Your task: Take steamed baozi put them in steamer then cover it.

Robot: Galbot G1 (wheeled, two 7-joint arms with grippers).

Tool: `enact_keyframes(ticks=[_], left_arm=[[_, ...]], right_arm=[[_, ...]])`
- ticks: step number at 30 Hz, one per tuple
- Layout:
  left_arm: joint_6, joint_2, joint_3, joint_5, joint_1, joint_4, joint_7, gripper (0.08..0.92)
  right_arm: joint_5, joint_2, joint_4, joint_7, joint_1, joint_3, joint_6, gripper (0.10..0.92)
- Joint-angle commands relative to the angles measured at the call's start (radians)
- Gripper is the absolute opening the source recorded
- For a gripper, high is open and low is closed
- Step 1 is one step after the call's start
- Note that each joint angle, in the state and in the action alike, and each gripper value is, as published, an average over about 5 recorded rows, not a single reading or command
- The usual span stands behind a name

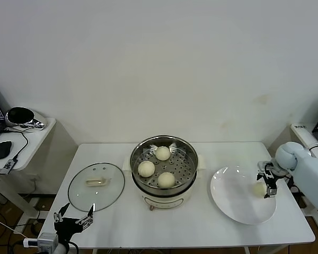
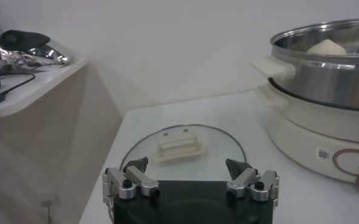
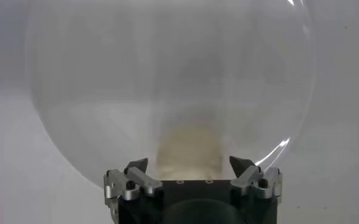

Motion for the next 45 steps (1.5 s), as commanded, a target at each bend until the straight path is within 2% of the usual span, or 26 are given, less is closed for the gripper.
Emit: enact_keyframes(ticks=[1,6,11,15,21,27,36,45], left_arm=[[-0.001,0.002,0.000,0.000,0.000,0.004,-0.001,0.823],[0.000,0.001,0.003,0.001,-0.002,0.004,-0.001,0.823],[0.000,0.001,0.004,0.001,-0.003,0.004,0.000,0.823],[0.000,0.003,0.003,0.000,-0.004,0.006,0.000,0.823],[0.000,0.003,0.009,0.012,-0.020,0.008,0.000,0.823],[0.002,0.003,0.014,0.022,-0.043,0.007,0.002,0.823],[0.000,0.008,-0.004,0.020,-0.060,0.001,-0.005,0.823],[0.000,0.018,-0.022,0.010,-0.054,-0.009,-0.010,0.823]], right_arm=[[-0.006,0.003,-0.007,0.011,-0.003,0.000,0.003,0.823],[-0.002,0.002,-0.006,0.013,-0.005,0.001,0.001,0.781],[0.010,-0.003,-0.001,0.019,-0.003,0.001,-0.005,0.647],[0.043,-0.022,0.019,0.023,0.016,-0.011,-0.021,0.592],[0.189,-0.071,0.115,0.000,0.148,-0.133,-0.064,0.586],[0.375,-0.071,0.190,-0.011,0.407,-0.330,-0.136,0.587],[0.602,0.043,0.255,-0.030,0.731,-0.569,-0.236,0.592],[0.777,0.207,0.250,-0.029,0.866,-0.689,-0.323,0.594]])
